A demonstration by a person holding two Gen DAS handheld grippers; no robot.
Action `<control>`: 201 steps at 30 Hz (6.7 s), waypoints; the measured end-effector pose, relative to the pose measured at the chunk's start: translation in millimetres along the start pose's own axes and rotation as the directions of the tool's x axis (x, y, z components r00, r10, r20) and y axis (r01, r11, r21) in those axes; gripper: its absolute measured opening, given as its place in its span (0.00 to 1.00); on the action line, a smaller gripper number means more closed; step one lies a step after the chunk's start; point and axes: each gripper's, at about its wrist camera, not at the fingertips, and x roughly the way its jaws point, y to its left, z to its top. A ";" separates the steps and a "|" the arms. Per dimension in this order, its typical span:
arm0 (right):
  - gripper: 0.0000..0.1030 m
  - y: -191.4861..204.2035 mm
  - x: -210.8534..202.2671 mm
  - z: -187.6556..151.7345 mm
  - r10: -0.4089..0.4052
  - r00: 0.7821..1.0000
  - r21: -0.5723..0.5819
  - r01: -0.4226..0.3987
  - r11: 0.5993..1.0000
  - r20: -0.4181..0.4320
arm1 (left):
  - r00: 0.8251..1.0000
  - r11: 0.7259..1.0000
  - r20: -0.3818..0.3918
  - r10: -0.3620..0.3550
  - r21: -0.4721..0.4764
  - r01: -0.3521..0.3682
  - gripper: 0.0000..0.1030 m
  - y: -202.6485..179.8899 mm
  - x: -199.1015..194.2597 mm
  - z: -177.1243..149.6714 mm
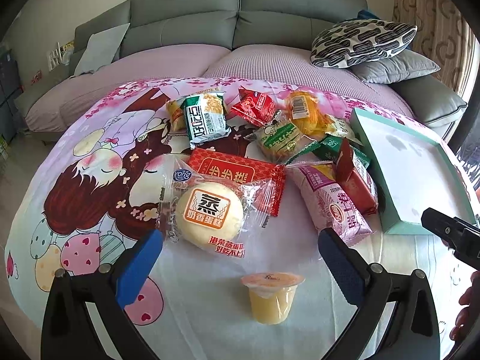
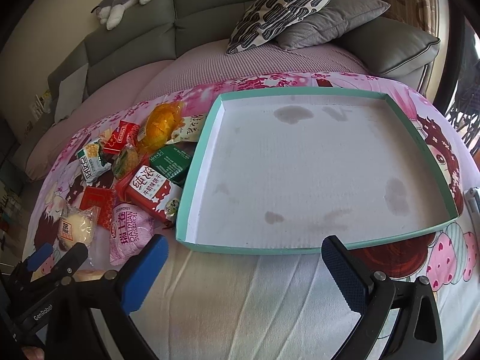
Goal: Organize snacks
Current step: 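Move both tools toward the snack pile beside the teal-rimmed tray, then grasp the yellow jelly cup with the left tool while the right tool grasps the pink swiss roll, then carry both snacks over the tray and open both tools to release them, then withdraw both tools from the tray back toward the snack pile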
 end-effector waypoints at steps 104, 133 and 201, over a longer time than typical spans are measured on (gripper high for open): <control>0.40 109.1 36.4 -4.1 0.222 0.970 -0.258 -0.242 0.935 -0.103 | 0.963 0.982 -0.190 -0.190 -0.021 0.190 0.35 8.7 7.6 -25.5; 0.39 12.3 -22.8 33.6 0.198 0.967 -0.032 -0.195 0.980 0.163 | 0.981 0.980 0.001 -0.194 0.034 0.194 0.34 -28.0 -26.3 48.1; 1.00 -131.2 3.4 31.3 -0.363 0.921 0.280 0.314 0.907 0.142 | 0.972 0.957 0.008 -0.235 0.176 0.229 0.99 -178.4 44.4 88.1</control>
